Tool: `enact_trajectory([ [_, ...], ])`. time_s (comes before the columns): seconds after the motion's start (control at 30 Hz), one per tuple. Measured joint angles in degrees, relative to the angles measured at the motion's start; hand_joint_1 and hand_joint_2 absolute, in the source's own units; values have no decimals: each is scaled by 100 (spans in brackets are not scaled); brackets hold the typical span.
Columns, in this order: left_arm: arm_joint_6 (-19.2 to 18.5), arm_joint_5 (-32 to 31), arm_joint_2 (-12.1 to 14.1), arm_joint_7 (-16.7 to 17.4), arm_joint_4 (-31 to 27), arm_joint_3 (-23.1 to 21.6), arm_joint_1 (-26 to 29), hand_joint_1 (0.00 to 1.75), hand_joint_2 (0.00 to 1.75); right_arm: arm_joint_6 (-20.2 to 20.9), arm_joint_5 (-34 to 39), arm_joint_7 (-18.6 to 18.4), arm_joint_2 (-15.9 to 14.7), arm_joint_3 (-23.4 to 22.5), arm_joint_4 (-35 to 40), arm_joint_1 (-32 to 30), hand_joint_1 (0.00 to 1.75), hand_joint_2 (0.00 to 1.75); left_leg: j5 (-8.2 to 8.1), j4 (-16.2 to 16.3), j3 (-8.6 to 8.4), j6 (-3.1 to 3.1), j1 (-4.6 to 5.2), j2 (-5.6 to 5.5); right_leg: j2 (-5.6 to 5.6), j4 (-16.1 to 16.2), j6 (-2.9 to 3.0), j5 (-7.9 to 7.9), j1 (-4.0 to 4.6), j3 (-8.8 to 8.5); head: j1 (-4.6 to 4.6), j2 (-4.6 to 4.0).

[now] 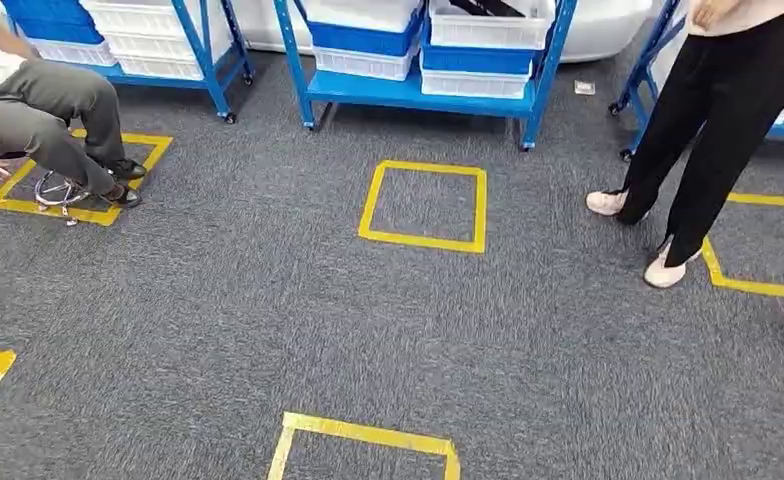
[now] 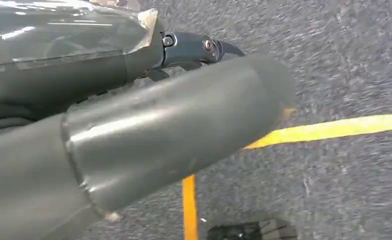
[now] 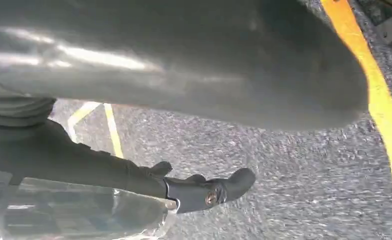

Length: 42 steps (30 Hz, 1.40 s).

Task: Take the parts from the cabinet and place them on the table.

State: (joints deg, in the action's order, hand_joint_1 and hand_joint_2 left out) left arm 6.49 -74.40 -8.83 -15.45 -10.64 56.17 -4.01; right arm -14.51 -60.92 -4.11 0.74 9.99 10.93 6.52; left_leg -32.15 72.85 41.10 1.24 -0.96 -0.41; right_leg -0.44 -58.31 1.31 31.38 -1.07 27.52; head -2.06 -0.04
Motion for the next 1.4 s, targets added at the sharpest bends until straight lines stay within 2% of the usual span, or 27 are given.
enact_trajectory([
  [0.07,0,2,0,13,0,0,23,0,0,11,-2,0,0,-15,-2,-32,0,0,112,421,476,-32,4,1,3,0,5,117,26,-117,4,0],
  [0.1,0,2,4,15,0,0,27,0,0,20,-4,-2,0,-17,-2,-45,0,0,437,195,510,-84,26,1,8,2,7,194,45,-208,2,0],
  [0.17,2,2,11,15,0,-2,26,0,0,22,-9,-2,11,-22,-4,-51,0,0,1186,-753,265,-270,110,5,7,36,6,345,87,-398,-2,0],
  [0.2,4,2,22,15,0,-4,34,0,0,22,-22,-2,34,-22,-4,-64,0,0,1453,-1239,130,-433,199,23,3,108,14,422,70,-466,4,0],
  [0.23,9,0,65,15,0,-11,34,0,0,33,-24,-2,92,-24,-18,-59,0,0,1274,-1189,44,-521,230,77,-32,158,-26,477,146,-546,103,0],
  [0.3,20,2,55,15,-6,-22,22,0,0,33,-31,-7,83,-26,-17,-28,0,0,1136,-1348,-71,-602,269,54,-31,359,-93,473,83,-744,68,0],
  [0.37,31,19,70,30,-7,-20,24,0,0,41,-46,-5,111,-26,-15,-5,0,0,1059,-1600,-377,-675,293,-9,-54,229,-373,240,138,-874,75,0],
  [0.4,26,66,68,116,-7,-20,12,0,0,76,-85,11,96,-26,-15,14,0,0,1049,-1737,-556,-639,241,-2,-38,-134,-395,180,88,-678,48,0],
  [0.47,-13,111,109,264,-9,-13,-82,0,0,171,-131,37,101,-26,-15,52,0,0,964,-1866,-757,-689,210,-28,13,-1062,-331,158,95,-51,59,-2],
  [0.57,-46,114,116,326,-9,-13,-163,0,0,216,-142,37,90,-26,-15,79,0,0,695,-1885,-1053,-542,142,-109,22,-1361,-231,918,44,604,55,-2],
  [0.6,-44,114,116,330,-9,-13,-163,0,0,219,-142,37,85,-26,-17,65,0,0,600,-1884,-1176,-490,116,-137,22,-1201,-271,1039,-2,695,61,-2],
  [0.63,-42,114,116,339,-9,-13,-161,0,0,219,-142,37,83,-26,-20,46,0,0,499,-1880,-1299,-433,83,-161,21,-915,-341,957,-54,733,59,-2],
  [0.67,-42,114,118,348,-9,-11,-160,0,0,216,-142,39,81,-26,-20,33,0,0,402,-1870,-1415,-386,48,-175,20,-553,-485,684,-112,729,61,-2],
  [0.7,-39,114,122,350,-9,-11,-160,0,0,219,-142,39,81,-26,-28,4,0,0,279,-1829,-1516,-326,31,-176,2,-156,-746,81,-191,746,72,-2],
  [0.73,-37,116,158,354,-9,-9,-146,0,0,219,-142,39,101,-26,-61,-34,0,0,148,-1758,-1601,-262,66,-190,-74,-53,-878,-530,-180,732,116,-2],
  [0.77,-33,116,155,354,-9,-9,-146,0,0,219,-142,42,98,-26,-61,24,0,0,50,-1741,-1581,-228,60,-179,-68,-109,-596,-416,-109,644,122,-2],
  [0.8,-35,120,157,358,-9,-7,-163,0,0,219,-142,41,98,-26,-61,22,0,0,-17,-1742,-1598,-185,54,-157,-21,-117,-457,-430,-105,621,51,-2],
  [0.87,-33,120,158,352,-9,-9,-213,0,0,214,-144,42,92,-26,-61,50,0,0,27,-1604,-1639,-151,21,-145,-7,-122,-291,-349,-107,516,53,-2],
  [0.97,-31,118,149,345,-9,-15,-249,0,0,201,-144,44,83,-26,-59,75,0,0,128,-501,-941,-74,-17,-19,6,-15,-111,-223,-111,288,7,0],
  [1.03,-31,118,153,345,-9,-13,-241,0,0,199,-140,44,83,-26,-59,78,0,0,-251,136,-321,-35,-17,-7,23,24,-102,-82,-94,111,0,-2],
  [1.1,-28,118,153,348,-9,-13,-234,0,0,199,-127,44,77,-26,-61,62,0,0,-512,111,23,-45,-16,-5,49,34,-107,75,-83,-91,-2,0],
  [1.17,-13,118,153,354,-9,-13,-228,0,0,199,-127,44,79,-26,-61,64,0,0,-142,-476,69,-136,7,-3,60,49,-116,251,-68,-326,4,-2],
  [1.2,-11,120,159,354,-9,-11,-204,0,0,199,-127,44,83,-26,-61,62,0,0,390,-898,51,-240,51,7,58,76,-124,342,-57,-415,-4,-2],
  [1.23,-9,120,182,354,-9,-11,-170,0,0,203,-127,39,101,-28,-70,9,0,0,1147,-1269,76,-367,121,24,67,107,-134,417,-73,-491,5,-2],
  [1.33,-7,138,190,354,-9,-2,-154,0,0,229,-131,37,111,-28,-70,68,0,0,1088,-1325,-57,-427,180,-10,83,252,-275,475,7,-769,-26,0],
  [1.37,-4,138,190,354,-9,-2,-166,0,0,227,-138,37,114,-28,-70,66,0,0,1059,-1381,-132,-453,193,10,74,300,-399,392,-7,-769,-33,0],
  [1.4,-2,138,186,354,-9,-2,-171,0,0,232,-144,37,107,-28,-70,94,0,0,1076,-1511,-286,-488,135,-30,62,198,-430,390,24,-712,-30,0],
])
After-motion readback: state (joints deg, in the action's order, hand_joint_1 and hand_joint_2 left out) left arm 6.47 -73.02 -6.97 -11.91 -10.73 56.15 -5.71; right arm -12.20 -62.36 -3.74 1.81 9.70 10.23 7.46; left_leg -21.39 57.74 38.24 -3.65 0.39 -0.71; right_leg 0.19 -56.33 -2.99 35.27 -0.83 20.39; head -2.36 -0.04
